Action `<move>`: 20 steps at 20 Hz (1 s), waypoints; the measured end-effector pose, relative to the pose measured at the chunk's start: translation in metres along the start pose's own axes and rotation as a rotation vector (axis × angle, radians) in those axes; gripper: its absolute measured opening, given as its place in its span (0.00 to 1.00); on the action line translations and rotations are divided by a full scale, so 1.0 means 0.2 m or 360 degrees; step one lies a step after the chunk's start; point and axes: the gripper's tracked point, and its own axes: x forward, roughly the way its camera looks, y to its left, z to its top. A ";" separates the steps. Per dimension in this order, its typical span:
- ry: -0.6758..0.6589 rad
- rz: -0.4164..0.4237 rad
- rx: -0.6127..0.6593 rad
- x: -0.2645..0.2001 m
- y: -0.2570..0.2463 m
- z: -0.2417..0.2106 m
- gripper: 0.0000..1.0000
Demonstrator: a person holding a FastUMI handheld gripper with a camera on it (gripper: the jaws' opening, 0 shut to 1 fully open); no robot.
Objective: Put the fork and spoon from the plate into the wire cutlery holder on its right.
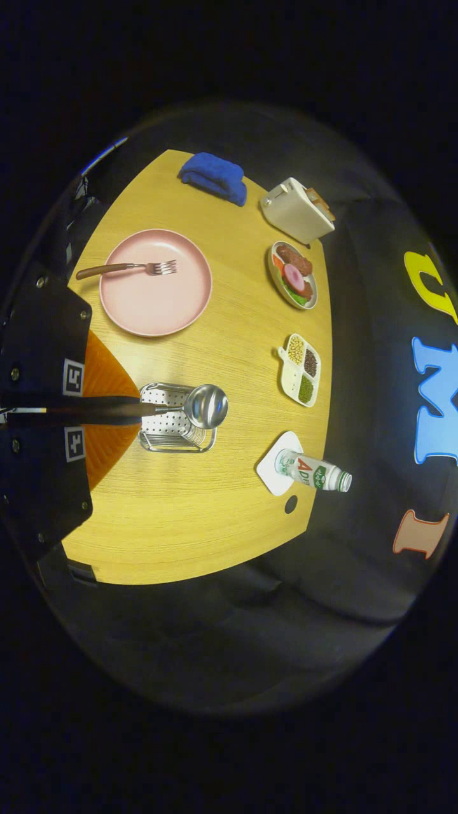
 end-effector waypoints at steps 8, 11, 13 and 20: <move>0.0230 -0.0011 -0.0034 0.09 -0.05 -0.05 0.03; 0.0266 -0.0039 -0.0057 0.11 -0.07 -0.06 0.03; 0.0282 -0.0052 -0.0059 0.13 -0.07 -0.06 0.03; 0.0239 -0.0054 0.0007 0.15 -0.09 -0.02 0.18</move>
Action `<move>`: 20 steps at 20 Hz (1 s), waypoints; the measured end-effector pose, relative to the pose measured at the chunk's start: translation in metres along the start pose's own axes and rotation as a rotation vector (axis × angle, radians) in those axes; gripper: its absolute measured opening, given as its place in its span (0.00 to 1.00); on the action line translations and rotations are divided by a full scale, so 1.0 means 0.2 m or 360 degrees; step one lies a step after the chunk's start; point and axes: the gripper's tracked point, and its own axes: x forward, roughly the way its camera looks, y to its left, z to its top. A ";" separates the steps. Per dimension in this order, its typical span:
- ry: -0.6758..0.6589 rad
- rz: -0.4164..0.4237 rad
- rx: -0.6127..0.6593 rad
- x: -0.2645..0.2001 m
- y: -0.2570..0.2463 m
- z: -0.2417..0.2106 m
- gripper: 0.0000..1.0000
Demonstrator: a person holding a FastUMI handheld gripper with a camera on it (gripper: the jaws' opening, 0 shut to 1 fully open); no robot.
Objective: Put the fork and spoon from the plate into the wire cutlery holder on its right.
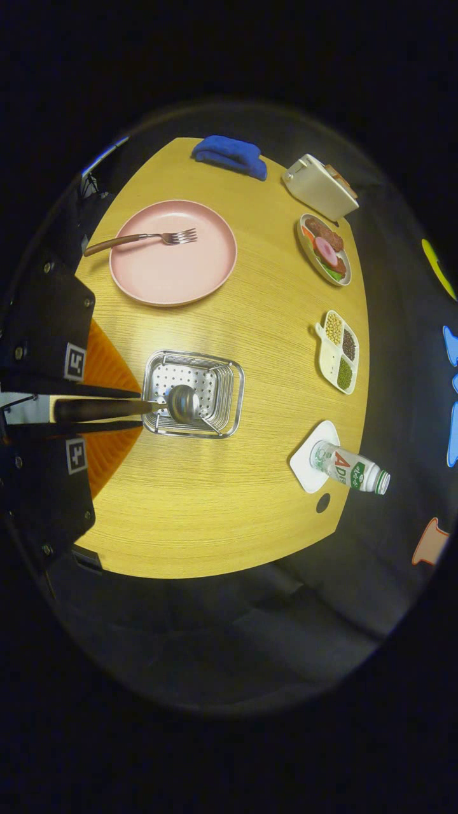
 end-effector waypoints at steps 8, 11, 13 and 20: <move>-0.0058 -0.0001 0.0001 -0.08 0.00 -0.02 0.26; -0.0083 0.0015 0.0014 -0.14 0.01 -0.04 0.26; -0.0096 0.0012 0.0017 -0.17 0.01 -0.06 0.26; -0.0135 0.0105 0.0026 -0.25 0.20 -0.18 0.27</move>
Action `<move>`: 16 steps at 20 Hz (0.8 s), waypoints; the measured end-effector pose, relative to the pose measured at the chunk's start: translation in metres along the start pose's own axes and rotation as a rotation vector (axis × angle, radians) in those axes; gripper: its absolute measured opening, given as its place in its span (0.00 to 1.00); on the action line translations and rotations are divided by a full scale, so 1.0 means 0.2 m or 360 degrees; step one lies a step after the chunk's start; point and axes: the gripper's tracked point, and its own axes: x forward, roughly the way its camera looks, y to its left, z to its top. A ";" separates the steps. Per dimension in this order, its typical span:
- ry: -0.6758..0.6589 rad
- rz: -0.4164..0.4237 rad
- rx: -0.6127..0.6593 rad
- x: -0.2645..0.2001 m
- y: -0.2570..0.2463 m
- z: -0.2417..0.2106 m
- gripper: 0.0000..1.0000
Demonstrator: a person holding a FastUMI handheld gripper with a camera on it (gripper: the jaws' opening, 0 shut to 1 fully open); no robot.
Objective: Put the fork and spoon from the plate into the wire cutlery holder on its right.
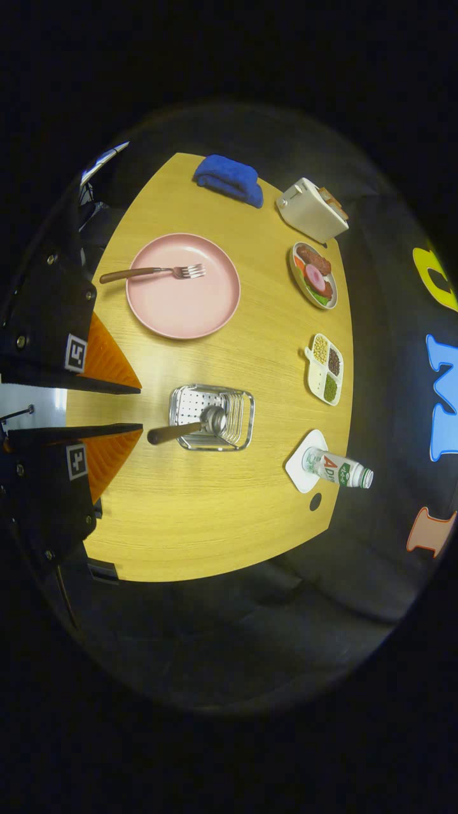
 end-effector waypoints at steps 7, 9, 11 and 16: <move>-0.0015 0.0157 -0.0058 0.08 0.35 -0.07 0.26; -0.0015 0.0193 -0.0108 0.12 0.46 -0.08 0.26; -0.0010 0.0230 -0.0159 0.15 0.56 -0.09 0.26; 0.0037 0.0298 -0.0277 0.25 0.76 -0.12 0.27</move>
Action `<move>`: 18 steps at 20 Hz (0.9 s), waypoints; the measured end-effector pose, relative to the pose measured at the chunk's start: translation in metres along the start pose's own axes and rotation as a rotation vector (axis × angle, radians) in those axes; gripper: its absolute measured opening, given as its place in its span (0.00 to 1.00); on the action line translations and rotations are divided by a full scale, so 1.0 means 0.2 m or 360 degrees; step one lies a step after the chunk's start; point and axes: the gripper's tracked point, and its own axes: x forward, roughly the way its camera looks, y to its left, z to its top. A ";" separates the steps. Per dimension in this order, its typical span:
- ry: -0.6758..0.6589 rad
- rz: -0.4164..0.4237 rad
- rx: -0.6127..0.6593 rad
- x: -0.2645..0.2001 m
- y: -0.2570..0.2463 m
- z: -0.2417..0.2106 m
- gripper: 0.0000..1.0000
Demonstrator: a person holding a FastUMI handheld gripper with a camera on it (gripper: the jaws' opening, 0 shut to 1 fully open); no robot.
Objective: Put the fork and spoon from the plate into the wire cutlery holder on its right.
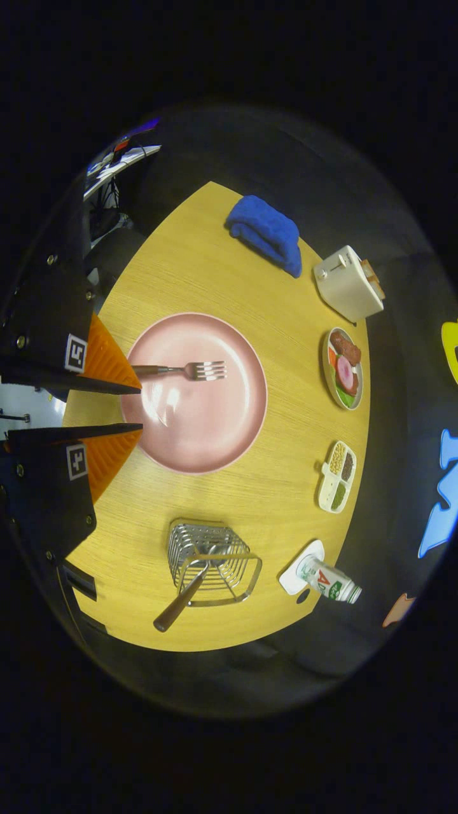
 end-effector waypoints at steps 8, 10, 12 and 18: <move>0.0137 0.0050 -0.0131 0.22 0.14 -0.08 0.26; 0.0166 0.0046 -0.0147 0.26 0.14 -0.09 0.27; 0.0189 0.0035 -0.0156 0.29 0.14 -0.10 0.26; 0.0213 0.0039 -0.0155 0.31 0.15 -0.10 0.26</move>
